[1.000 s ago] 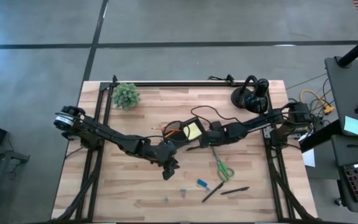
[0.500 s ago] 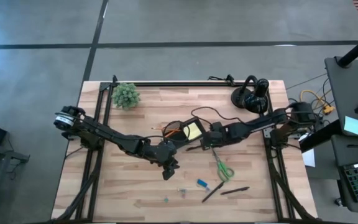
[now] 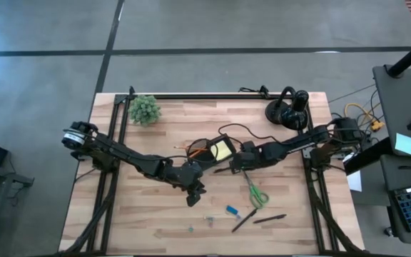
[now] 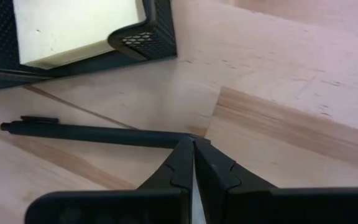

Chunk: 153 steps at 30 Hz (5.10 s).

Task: Pick and place office supplies into organizer
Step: Put the top black pen into the black desk organizer

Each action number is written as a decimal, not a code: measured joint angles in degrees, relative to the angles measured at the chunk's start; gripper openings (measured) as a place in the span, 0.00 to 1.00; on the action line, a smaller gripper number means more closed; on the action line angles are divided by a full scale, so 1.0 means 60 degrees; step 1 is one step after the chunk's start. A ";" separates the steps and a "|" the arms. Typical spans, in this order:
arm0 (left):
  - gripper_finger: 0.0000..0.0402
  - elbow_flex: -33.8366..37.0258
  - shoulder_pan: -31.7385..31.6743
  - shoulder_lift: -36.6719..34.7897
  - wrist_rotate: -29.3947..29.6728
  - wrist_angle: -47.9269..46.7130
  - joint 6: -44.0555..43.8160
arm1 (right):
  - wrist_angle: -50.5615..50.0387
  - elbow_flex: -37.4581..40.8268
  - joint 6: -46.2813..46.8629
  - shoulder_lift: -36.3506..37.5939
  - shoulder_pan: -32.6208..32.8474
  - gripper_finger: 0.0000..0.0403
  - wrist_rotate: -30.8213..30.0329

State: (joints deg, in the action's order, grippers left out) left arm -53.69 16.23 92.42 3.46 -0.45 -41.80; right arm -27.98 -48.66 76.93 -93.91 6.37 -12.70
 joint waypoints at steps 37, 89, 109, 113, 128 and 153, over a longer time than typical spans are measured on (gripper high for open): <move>0.25 0.0036 0.0007 0.0000 0.0000 0.0001 -0.0222 | 0.0273 0.0013 0.0232 -0.0076 -0.0231 0.02 -0.0096; 0.25 0.0058 0.0007 0.0000 0.0000 -0.0007 -0.0233 | 0.0586 -0.0136 -0.0160 -0.0313 -0.0466 0.02 -0.0562; 0.25 0.0062 0.0003 0.0000 0.0004 -0.0004 -0.0258 | 0.1141 -0.0140 -0.0345 -0.0741 -0.0502 0.02 -0.0314; 0.25 0.0066 0.0011 0.0000 0.0001 -0.0004 -0.0255 | 0.1043 -0.0137 -0.0370 -0.0739 -0.0501 0.02 -0.0355; 0.27 -0.0762 -0.0519 0.0187 -0.0124 0.0703 0.2302 | -0.2226 -0.0965 -0.2888 0.1240 -0.0186 0.02 -0.0671; 0.43 -0.5380 -0.1664 0.4495 0.1419 -0.2665 0.5275 | -0.6988 -0.1533 0.1500 0.4030 0.2645 0.38 -0.3753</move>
State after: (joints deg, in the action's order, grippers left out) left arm -85.97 6.24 119.39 11.98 -16.44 -10.15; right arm -69.91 -57.86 85.93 -69.73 22.24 -35.22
